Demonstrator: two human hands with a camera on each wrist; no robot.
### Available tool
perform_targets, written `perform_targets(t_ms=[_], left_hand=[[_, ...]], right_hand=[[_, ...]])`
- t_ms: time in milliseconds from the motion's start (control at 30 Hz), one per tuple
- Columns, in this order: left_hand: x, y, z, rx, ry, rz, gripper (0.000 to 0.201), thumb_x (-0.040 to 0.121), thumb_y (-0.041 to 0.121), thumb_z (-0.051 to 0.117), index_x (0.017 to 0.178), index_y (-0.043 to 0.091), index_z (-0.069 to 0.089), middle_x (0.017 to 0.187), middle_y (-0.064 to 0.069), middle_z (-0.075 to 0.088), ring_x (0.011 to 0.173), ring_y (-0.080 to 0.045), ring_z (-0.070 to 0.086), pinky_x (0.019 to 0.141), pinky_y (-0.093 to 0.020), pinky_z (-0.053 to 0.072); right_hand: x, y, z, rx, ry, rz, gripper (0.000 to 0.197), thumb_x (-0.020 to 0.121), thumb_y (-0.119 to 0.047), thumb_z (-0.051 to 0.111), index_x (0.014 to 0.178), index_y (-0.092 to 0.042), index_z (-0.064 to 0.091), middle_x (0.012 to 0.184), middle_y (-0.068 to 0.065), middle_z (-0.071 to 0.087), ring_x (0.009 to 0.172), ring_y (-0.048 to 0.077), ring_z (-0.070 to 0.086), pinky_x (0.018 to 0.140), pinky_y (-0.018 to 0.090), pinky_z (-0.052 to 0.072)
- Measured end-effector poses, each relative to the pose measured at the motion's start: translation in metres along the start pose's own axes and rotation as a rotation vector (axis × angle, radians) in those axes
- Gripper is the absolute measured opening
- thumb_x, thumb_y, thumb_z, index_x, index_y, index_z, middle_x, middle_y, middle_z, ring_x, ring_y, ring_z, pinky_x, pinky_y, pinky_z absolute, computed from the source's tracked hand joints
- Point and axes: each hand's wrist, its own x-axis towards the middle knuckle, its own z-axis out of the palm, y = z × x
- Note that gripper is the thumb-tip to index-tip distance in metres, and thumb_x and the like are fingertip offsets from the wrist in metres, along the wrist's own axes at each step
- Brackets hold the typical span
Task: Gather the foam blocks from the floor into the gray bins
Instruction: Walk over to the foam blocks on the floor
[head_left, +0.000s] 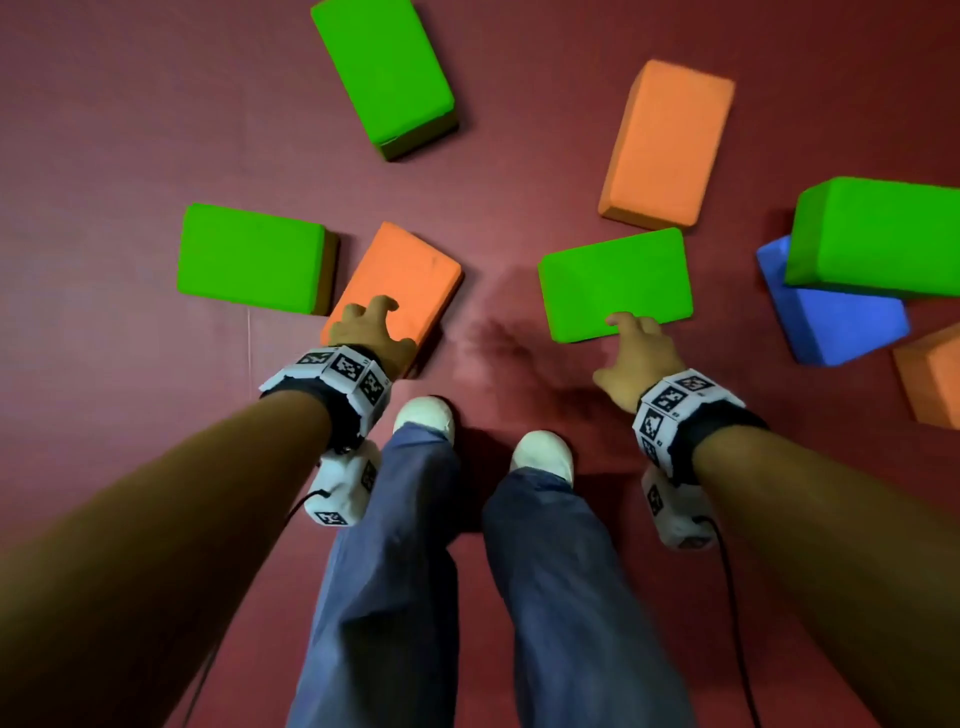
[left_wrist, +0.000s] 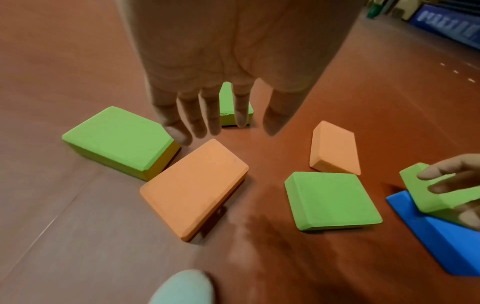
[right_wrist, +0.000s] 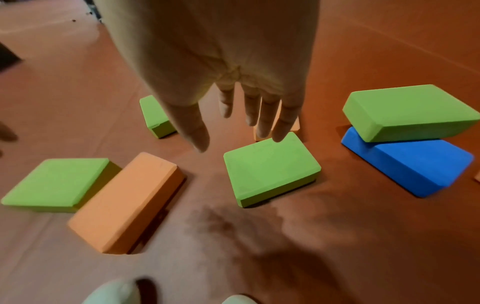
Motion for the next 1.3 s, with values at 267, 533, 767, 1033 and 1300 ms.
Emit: perform_targets(t_ms=[267,533,767,1033,1300], left_hand=[[0.149,-0.018,0.036,0.293,0.113,0.096,0.085,0.081,0.033,0.066,0.148,0.04,0.012,0.152,-0.008,0.014,0.134,-0.034,0.024,0.105,-0.047,0.034],[0.243,-0.003,0.04,0.127,-0.033,-0.013,0.103,0.068,0.041,0.08,0.146,0.042,0.012,0.155,-0.012,0.01,0.137,-0.038,0.028,0.108,-0.047,0.034],[0.23,0.014,0.041,0.218,0.042,0.0,0.108,0.052,0.045,0.087,0.136,0.036,0.019,0.14,-0.003,0.036,0.128,-0.04,0.033,0.101,-0.054,0.037],[0.152,0.049,0.04,0.243,-0.01,0.029,0.101,0.056,0.047,0.083,0.139,0.032,0.026,0.132,-0.012,0.036,0.126,-0.037,0.032,0.1,-0.047,0.036],[0.03,0.096,0.019,0.223,0.009,0.342,0.08,0.059,0.016,0.083,0.12,0.005,0.033,0.117,-0.021,0.044,0.106,-0.04,0.049,0.08,-0.048,0.042]], right_hand=[[0.143,-0.008,0.052,-0.267,-0.012,-0.124,0.079,0.077,-0.01,0.067,0.144,-0.027,0.03,0.155,0.003,0.02,0.133,0.033,0.034,0.104,0.041,0.039],[0.231,-0.022,0.08,-0.556,-0.091,-0.149,0.106,0.07,-0.016,0.071,0.149,-0.04,0.004,0.157,0.001,0.011,0.145,0.03,0.005,0.11,0.055,0.019],[0.229,-0.011,0.066,-0.735,0.029,-0.163,0.096,0.076,-0.037,0.071,0.15,-0.029,0.011,0.136,0.009,0.034,0.126,0.032,0.032,0.103,0.049,0.028],[0.14,0.041,0.066,-0.376,0.162,0.156,0.094,0.052,-0.055,0.084,0.121,-0.007,0.043,0.124,0.013,0.041,0.115,0.032,0.04,0.092,0.044,0.039],[-0.023,0.053,0.029,0.045,0.284,0.272,0.094,0.068,-0.058,0.069,0.144,-0.021,0.029,0.134,0.01,0.045,0.116,0.034,0.047,0.088,0.041,0.042]])
